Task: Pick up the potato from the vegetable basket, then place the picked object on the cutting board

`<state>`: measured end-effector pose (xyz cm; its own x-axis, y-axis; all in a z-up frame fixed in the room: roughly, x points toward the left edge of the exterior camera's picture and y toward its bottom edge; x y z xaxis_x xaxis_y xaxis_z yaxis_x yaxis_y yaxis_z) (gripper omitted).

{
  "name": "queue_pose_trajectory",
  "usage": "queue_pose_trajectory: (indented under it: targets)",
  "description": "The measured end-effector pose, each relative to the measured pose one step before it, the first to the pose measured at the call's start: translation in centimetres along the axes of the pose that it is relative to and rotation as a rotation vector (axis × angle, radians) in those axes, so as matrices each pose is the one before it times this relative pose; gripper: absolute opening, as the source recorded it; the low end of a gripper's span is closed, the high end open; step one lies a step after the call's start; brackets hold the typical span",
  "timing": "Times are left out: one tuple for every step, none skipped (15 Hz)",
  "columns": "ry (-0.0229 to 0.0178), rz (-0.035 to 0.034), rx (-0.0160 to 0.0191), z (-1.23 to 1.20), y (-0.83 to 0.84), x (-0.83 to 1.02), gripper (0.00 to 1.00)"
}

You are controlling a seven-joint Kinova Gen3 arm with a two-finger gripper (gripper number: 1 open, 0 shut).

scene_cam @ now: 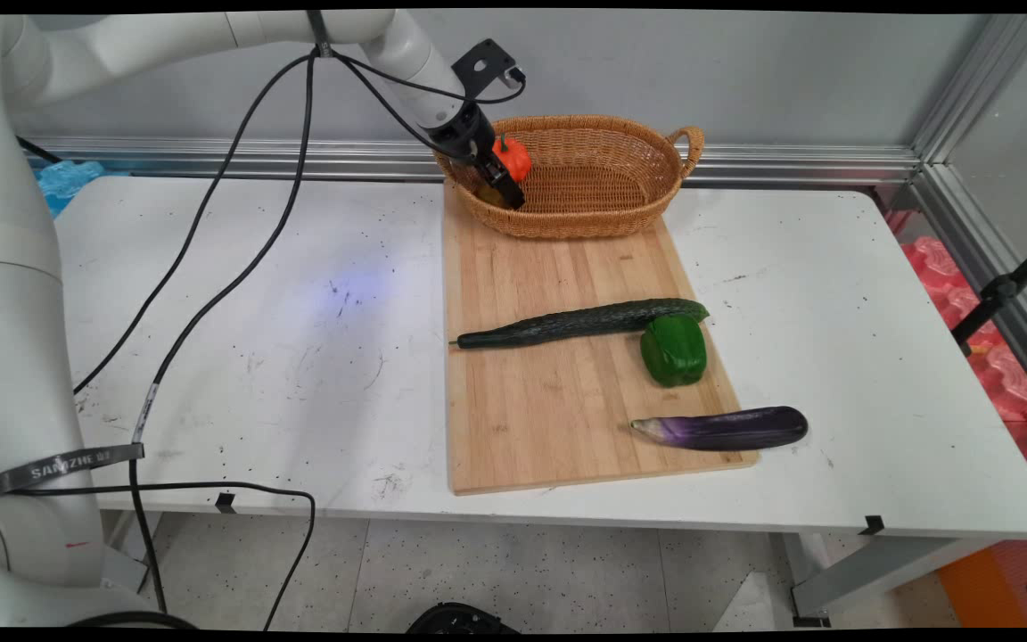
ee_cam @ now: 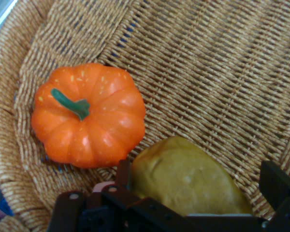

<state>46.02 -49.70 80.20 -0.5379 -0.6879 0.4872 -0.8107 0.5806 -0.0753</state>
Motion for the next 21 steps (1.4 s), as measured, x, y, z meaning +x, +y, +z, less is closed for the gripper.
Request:
queue_pose_trajectory:
  targets:
    - [-0.00098, -0.00500, 0.00002, 0.140, 0.037, -0.076, 1.00]
    - [-0.00094, -0.00417, -0.00030, 0.143, 0.056, -0.075, 1.00]
    - [-0.00138, -0.00310, -0.00072, 0.134, 0.065, -0.074, 0.00]
    - [-0.00119, -0.00201, -0.00080, 0.103, 0.060, -0.047, 0.00]
    - [-0.00156, -0.00016, -0.00074, 0.108, 0.070, -0.040, 0.00]
    - [-0.00109, 0.00032, -0.00085, 0.077, 0.062, -0.014, 0.00]
    - [-0.00112, 0.00032, -0.00166, 0.079, 0.079, -0.002, 0.00]
    - [0.00023, 0.00111, -0.00183, 0.056, 0.100, 0.074, 0.00]
    - [0.00167, 0.00115, -0.00135, 0.017, 0.094, 0.141, 0.00]
    - [0.00214, 0.00182, -0.00106, -0.005, 0.079, 0.167, 0.00]
    - [0.00405, 0.00343, -0.00070, -0.078, 0.107, 0.295, 0.00]
    - [0.00360, 0.00670, -0.00011, -0.124, 0.133, 0.366, 0.00]
    - [0.00281, 0.00687, 0.00099, -0.179, 0.105, 0.314, 0.00]
    - [0.00210, 0.00563, 0.00066, -0.166, 0.127, 0.276, 0.00]
    - [0.00284, 0.00847, 0.00141, -0.268, 0.203, 0.429, 0.00]
    - [0.00390, 0.01067, 0.00135, -0.391, 0.307, 0.559, 0.00]
    - [0.00340, 0.01316, 0.00075, -0.430, 0.379, 0.591, 0.00]
    - [0.00427, 0.01510, 0.00019, -0.519, 0.459, 0.680, 0.00]
    - [0.00356, 0.01204, -0.00140, -0.450, 0.470, 0.586, 0.00]
    - [0.00268, 0.00737, -0.00145, -0.347, 0.364, 0.420, 0.00]
    - [0.00418, 0.01058, -0.00327, -0.522, 0.587, 0.639, 0.00]
